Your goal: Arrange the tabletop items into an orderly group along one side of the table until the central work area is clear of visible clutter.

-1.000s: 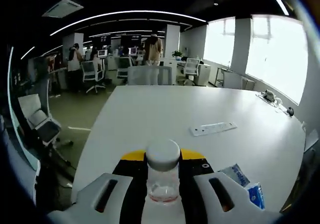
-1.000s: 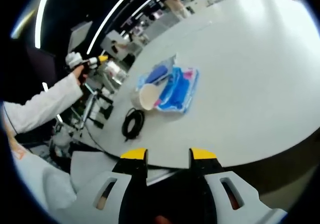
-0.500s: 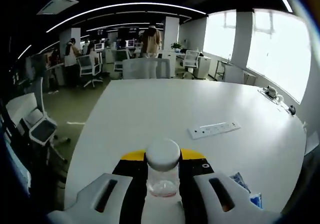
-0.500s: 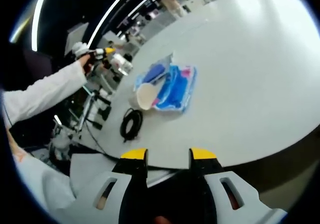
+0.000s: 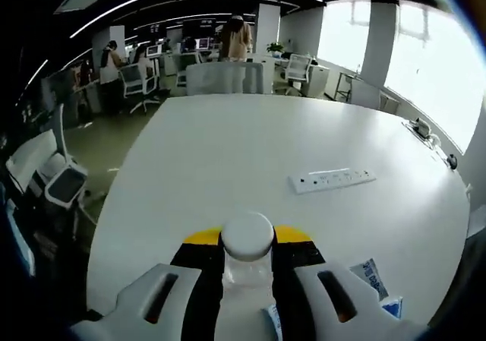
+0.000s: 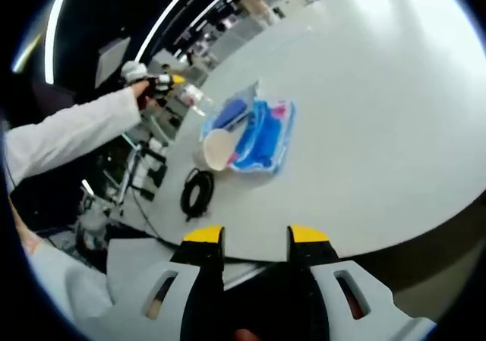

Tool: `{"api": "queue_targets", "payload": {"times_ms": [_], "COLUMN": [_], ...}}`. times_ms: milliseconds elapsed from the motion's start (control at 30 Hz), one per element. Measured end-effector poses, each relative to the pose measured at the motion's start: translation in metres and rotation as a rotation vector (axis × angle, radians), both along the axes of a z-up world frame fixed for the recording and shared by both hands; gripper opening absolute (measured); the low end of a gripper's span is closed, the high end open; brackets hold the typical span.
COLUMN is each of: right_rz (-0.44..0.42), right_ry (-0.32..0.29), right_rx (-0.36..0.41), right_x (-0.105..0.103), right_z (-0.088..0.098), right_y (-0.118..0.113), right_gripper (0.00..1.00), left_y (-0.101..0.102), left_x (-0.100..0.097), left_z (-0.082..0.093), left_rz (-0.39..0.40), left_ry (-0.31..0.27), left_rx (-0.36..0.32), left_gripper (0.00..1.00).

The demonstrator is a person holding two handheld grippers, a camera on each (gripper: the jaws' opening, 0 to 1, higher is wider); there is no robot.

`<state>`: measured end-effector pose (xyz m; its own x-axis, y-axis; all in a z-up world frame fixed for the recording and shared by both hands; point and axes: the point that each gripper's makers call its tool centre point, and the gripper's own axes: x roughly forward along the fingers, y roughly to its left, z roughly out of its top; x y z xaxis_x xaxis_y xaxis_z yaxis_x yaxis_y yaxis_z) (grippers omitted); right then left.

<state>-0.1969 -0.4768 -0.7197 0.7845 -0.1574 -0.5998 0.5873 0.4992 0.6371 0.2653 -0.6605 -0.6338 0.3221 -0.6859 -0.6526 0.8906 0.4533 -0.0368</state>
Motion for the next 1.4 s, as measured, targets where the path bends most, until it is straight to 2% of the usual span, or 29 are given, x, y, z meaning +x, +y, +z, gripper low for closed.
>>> {"api": "queue_targets", "payload": {"times_ms": [33, 100, 267, 433, 600, 733, 900, 1067, 1133, 1200, 1300, 1400], "right_rz": [-0.004, -0.008, -0.008, -0.005, -0.012, -0.022, -0.031, -0.015, -0.006, 0.004, 0.027, 0.033], "right_ry": [0.001, 0.001, -0.001, -0.007, -0.011, -0.007, -0.006, -0.012, -0.016, -0.022, -0.023, -0.026], "right_rx": [0.002, 0.006, 0.016, 0.015, 0.011, 0.012, 0.017, 0.023, 0.02, 0.016, 0.011, 0.005], "right_x": [-0.001, -0.002, -0.002, 0.001, 0.0, -0.004, -0.006, 0.001, 0.005, 0.008, 0.011, 0.012], "right_z": [0.0, -0.002, -0.004, -0.003, -0.002, -0.003, -0.003, -0.003, -0.002, 0.0, 0.001, 0.001], "right_y": [0.0, 0.0, 0.003, 0.003, 0.001, 0.001, 0.002, 0.002, 0.002, 0.002, 0.004, 0.003], "right_gripper": [0.3, 0.3, 0.3, 0.3, 0.3, 0.3, 0.3, 0.3, 0.3, 0.3, 0.3, 0.3], "left_y": [-0.006, -0.005, -0.005, -0.006, -0.011, -0.009, -0.006, -0.003, -0.004, -0.008, -0.011, -0.021], "left_x": [0.002, -0.001, -0.001, -0.002, -0.008, -0.008, -0.01, -0.016, -0.018, -0.023, -0.024, -0.027], "left_z": [0.004, 0.001, 0.001, 0.001, 0.001, 0.002, 0.002, -0.003, -0.002, 0.003, 0.012, 0.028], "left_rz": [-0.005, 0.003, 0.041, 0.093, 0.108, 0.13, 0.126, 0.093, 0.089, 0.079, 0.06, 0.0], "left_ry": [-0.02, 0.003, 0.009, 0.007, -0.022, -0.02, -0.013, -0.003, 0.0, 0.016, -0.006, -0.051], "left_rx": [-0.024, -0.013, -0.017, 0.018, 0.057, 0.059, 0.06, 0.086, 0.074, 0.033, 0.005, -0.088], "left_gripper": [0.21, 0.21, 0.21, 0.22, 0.22, 0.22, 0.22, 0.26, 0.31, 0.41, 0.55, 0.86]}}
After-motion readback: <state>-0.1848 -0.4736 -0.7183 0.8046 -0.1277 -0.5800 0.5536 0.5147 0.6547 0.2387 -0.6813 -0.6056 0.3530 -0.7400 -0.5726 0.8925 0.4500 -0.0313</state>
